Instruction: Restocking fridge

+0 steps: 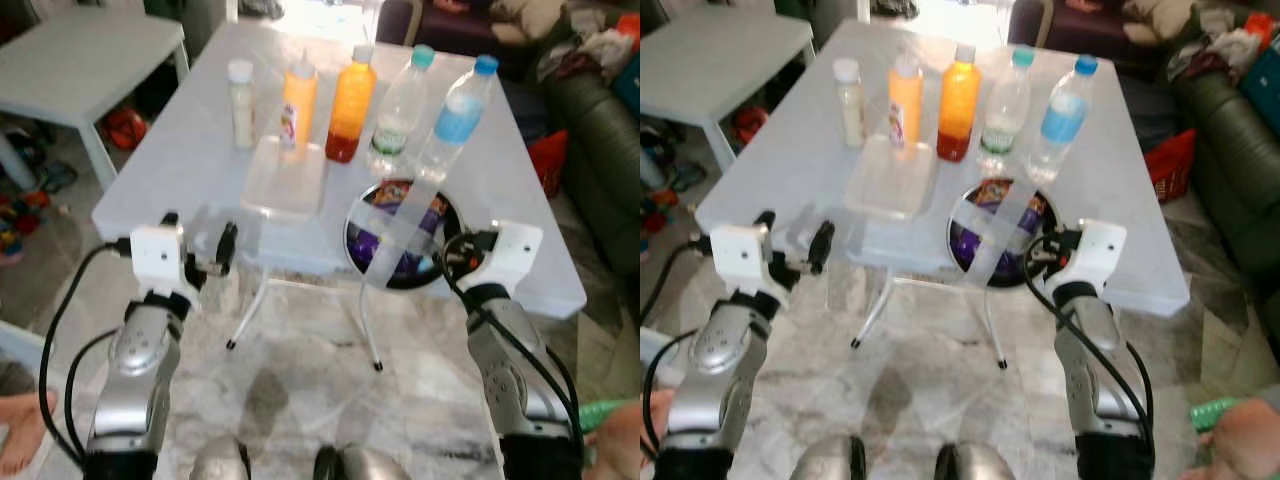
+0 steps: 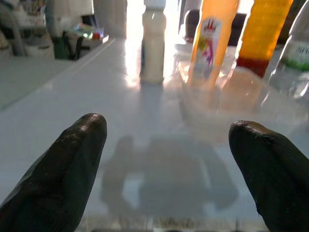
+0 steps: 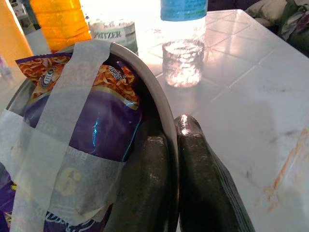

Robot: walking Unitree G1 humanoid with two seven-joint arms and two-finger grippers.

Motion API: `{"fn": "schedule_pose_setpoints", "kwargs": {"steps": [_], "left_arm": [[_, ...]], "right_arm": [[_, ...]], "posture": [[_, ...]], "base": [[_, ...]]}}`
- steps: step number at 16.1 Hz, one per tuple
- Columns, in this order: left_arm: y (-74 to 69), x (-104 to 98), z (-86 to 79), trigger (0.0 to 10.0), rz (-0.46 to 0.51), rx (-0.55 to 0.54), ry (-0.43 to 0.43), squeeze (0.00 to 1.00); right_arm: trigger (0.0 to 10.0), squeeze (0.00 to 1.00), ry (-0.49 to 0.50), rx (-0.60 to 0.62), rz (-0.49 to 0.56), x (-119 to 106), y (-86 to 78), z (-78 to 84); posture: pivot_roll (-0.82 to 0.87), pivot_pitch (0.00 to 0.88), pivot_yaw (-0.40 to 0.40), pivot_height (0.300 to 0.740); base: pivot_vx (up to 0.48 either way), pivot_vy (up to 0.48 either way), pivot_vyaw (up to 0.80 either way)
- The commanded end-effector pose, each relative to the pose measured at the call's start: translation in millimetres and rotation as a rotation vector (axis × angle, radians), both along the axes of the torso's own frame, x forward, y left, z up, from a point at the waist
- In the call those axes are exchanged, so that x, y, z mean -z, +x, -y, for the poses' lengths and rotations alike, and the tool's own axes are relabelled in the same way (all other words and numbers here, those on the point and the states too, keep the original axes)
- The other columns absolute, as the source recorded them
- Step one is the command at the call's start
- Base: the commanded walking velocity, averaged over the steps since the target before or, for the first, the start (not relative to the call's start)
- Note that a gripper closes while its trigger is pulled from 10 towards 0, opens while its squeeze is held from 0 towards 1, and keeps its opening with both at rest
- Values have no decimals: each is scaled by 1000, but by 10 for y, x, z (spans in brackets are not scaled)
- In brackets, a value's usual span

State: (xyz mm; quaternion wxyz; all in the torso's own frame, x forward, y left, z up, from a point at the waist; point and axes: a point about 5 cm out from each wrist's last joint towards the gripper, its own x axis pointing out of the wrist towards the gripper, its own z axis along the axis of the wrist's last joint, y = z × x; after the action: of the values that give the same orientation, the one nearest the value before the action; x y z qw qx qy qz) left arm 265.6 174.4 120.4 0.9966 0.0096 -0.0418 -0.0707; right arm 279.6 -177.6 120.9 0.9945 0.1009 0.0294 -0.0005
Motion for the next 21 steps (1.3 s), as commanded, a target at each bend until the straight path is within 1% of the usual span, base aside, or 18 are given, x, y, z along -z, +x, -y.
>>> {"fn": "schedule_pose_setpoints", "kwargs": {"steps": [1, 3, 6, 8, 9, 10, 13, 14, 15, 16, 17, 18, 19, 20, 21], "left_arm": [[-5, 18, 4, 10000, -13, -1, 8, 0], [19, 28, 33, 10000, -21, 20, 18, 0], [13, 16, 33, 10000, -21, 21, 26, 0], [-5, 47, 42, 10000, -36, 15, 23, 0], [-19, 72, 34, 10000, -45, 9, 21, 0], [-32, 145, -47, 10000, -79, -26, 15, 0], [-37, 187, -73, 10000, -91, -40, 26, 0], [-34, 193, -66, 10000, -101, -43, 27, 0], [-29, 205, -47, 10000, -121, -69, 48, 0], [-35, 219, -35, 10000, -122, -70, 64, 0], [-50, 226, -21, 10000, -120, -22, 31, 0], [-91, 290, -71, 10000, -129, -49, 47, 0], [-121, 342, -117, 10000, -143, -93, 50, 0], [-144, 360, -149, 10000, -142, -126, 38, 0], [-144, 360, -149, 10000, -142, -126, 38, 0]], "right_arm": [[10000, 0, 4, -22, -15, 6, -14, -34], [10000, 0, 13, -38, -18, -1, -15, -55], [10000, 0, 29, -39, -38, 28, -59, -76], [10000, 0, 68, -65, -58, 59, -51, -126], [10000, 0, 88, -36, -68, 74, -45, -108], [10000, 0, 99, -15, -84, 115, -44, -70], [10000, 0, 73, -1, -96, 157, -38, -39], [10000, 0, 33, 19, -98, 149, -16, -30], [10000, 0, -33, 41, -70, 98, 43, -28], [10000, 0, -11, 58, -42, 47, 82, -25], [10000, 0, -14, 85, -39, 35, 87, -12], [10000, 0, -90, 87, -1, 4, 61, -9], [10000, 0, -79, 47, 5, 10, 5, -37], [10000, 0, -47, 26, 13, 21, -61, -56], [10000, 0, -47, 26, 13, 21, -61, -56]], "posture": [[-18, 45, -78, 740], [-27, 63, -72, 740], [-23, 80, -66, 740], [-14, 86, -66, 740], [-6, 86, -63, 740], [4, 83, -61, 740], [12, 81, -68, 740], [15, 79, -69, 740], [16, 76, -68, 740], [19, 71, -67, 740], [20, 68, -66, 740], [17, 43, -64, 740], [17, 29, -64, 740], [16, 17, -64, 740], [16, 17, -64, 740]], "base": [[-277, 0, 0], [-281, 0, 0], [-281, 0, 0], [-281, 0, 0], [-281, 0, 0], [-281, 0, 0], [-187, 0, 0], [0, 0, 0], [0, 0, 0], [0, 0, 0], [0, 0, 0], [0, 0, 0], [0, 0, 0], [0, 0, 0], [0, 0, 0]]}}
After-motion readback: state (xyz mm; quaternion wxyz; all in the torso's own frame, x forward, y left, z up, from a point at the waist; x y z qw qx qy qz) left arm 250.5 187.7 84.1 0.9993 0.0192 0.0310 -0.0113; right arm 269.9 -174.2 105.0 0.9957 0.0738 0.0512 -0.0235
